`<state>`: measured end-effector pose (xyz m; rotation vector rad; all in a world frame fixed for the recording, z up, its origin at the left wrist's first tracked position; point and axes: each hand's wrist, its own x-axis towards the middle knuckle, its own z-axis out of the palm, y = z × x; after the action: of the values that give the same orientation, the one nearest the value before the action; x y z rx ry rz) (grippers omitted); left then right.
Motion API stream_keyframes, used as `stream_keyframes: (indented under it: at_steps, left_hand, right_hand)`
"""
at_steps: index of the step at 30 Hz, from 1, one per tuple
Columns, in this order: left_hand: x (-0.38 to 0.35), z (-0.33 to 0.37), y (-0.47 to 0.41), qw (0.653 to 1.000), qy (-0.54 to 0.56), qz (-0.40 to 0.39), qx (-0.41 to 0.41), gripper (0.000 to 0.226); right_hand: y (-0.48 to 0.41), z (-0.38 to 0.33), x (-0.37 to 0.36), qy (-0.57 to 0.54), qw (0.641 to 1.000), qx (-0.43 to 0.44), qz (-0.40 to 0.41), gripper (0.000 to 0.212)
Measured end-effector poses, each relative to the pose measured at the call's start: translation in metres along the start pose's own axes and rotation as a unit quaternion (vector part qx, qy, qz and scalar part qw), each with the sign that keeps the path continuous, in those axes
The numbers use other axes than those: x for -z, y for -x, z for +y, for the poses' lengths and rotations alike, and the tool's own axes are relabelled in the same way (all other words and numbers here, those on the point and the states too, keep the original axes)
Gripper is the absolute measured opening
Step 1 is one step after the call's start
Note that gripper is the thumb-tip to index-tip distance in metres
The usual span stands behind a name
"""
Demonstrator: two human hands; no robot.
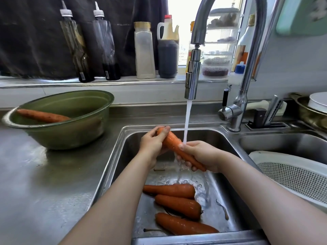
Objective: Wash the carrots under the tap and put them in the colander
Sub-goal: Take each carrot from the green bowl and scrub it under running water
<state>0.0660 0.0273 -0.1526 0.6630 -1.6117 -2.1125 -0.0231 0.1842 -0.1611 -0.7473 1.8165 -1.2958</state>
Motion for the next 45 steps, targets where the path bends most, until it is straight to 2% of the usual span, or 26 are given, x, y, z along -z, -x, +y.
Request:
stream_keyframes:
  at_steps: [1, 3, 6, 8, 10, 12, 13, 15, 17, 19, 22, 25, 28, 30, 33, 36, 38, 43, 45]
  left_hand:
    - [0.000, 0.001, 0.002, 1.000, 0.010, -0.023, 0.012, 0.020]
    - [-0.002, 0.004, 0.003, 0.996, 0.044, -0.069, 0.034, 0.024]
    - [-0.006, 0.004, 0.002, 0.994, 0.068, -0.083, 0.033, 0.026]
    - [-0.007, 0.000, 0.000, 0.997, 0.036, -0.061, 0.013, 0.020]
    - [-0.007, -0.003, 0.001, 1.000, -0.002, -0.030, -0.001, 0.017]
    - [-0.006, -0.004, 0.003, 0.999, -0.030, -0.010, -0.020, 0.024]
    - [-0.005, -0.004, 0.003, 0.999, -0.038, -0.012, -0.028, 0.030]
    - [-0.004, -0.002, 0.004, 0.997, -0.064, -0.037, -0.035, 0.036]
    - [-0.006, -0.002, 0.007, 0.991, -0.106, -0.071, -0.036, 0.031]
    - [-0.008, -0.003, 0.008, 0.989, -0.111, -0.089, -0.040, 0.027]
    - [-0.009, -0.003, 0.006, 0.991, -0.103, -0.076, -0.042, 0.031]
    - [-0.006, 0.000, 0.007, 0.997, -0.045, -0.063, -0.015, 0.023]
    - [-0.004, -0.001, 0.007, 0.998, -0.030, -0.046, -0.008, 0.018]
    - [-0.006, -0.003, 0.004, 0.998, -0.043, -0.037, -0.025, 0.016]
    - [-0.010, -0.003, 0.007, 0.996, -0.069, -0.043, -0.034, 0.010]
    - [-0.014, -0.003, 0.010, 0.995, -0.084, -0.045, -0.032, 0.017]
    - [-0.016, -0.002, 0.010, 0.996, -0.074, -0.051, -0.010, 0.018]
    - [-0.015, -0.001, 0.013, 0.998, -0.047, -0.032, 0.010, 0.019]
    - [-0.012, 0.000, 0.013, 0.999, -0.047, -0.024, 0.008, 0.021]
  right_hand:
    - [0.000, -0.001, -0.002, 0.005, 1.000, -0.002, 0.025, 0.041]
    - [0.000, -0.004, -0.004, 0.014, 0.997, -0.018, 0.070, 0.058]
    - [0.001, -0.005, -0.005, 0.027, 0.995, -0.051, 0.078, 0.073]
    - [0.003, -0.006, -0.004, 0.007, 0.997, -0.044, 0.056, 0.066]
    - [0.003, -0.003, -0.003, -0.003, 0.999, -0.007, 0.036, 0.044]
    - [0.001, 0.000, -0.001, 0.002, 0.999, 0.016, 0.034, 0.032]
    - [0.000, 0.000, -0.002, 0.011, 0.999, 0.014, 0.045, 0.033]
    - [0.001, -0.004, -0.007, 0.020, 0.997, -0.003, 0.080, 0.051]
    - [0.002, -0.007, -0.010, 0.002, 0.994, -0.038, 0.103, 0.073]
    - [0.003, -0.006, -0.010, -0.020, 0.994, -0.053, 0.097, 0.079]
    - [0.003, -0.004, -0.003, -0.074, 0.995, -0.039, 0.058, 0.064]
    - [0.010, -0.007, 0.004, -0.131, 0.991, -0.027, -0.025, 0.034]
    - [0.008, -0.003, 0.007, -0.121, 0.991, -0.024, -0.053, 0.025]
    - [0.005, -0.002, 0.000, -0.067, 0.997, -0.025, -0.018, 0.033]
    - [0.005, -0.008, -0.011, 0.014, 0.997, -0.029, 0.067, 0.064]
    - [0.008, -0.012, -0.012, 0.035, 0.995, -0.046, 0.086, 0.085]
    - [0.010, -0.013, -0.010, 0.000, 0.996, -0.048, 0.069, 0.083]
    - [0.013, -0.013, -0.006, -0.106, 0.994, -0.026, 0.021, 0.055]
    - [0.014, -0.012, -0.005, -0.101, 0.995, -0.016, 0.010, 0.045]
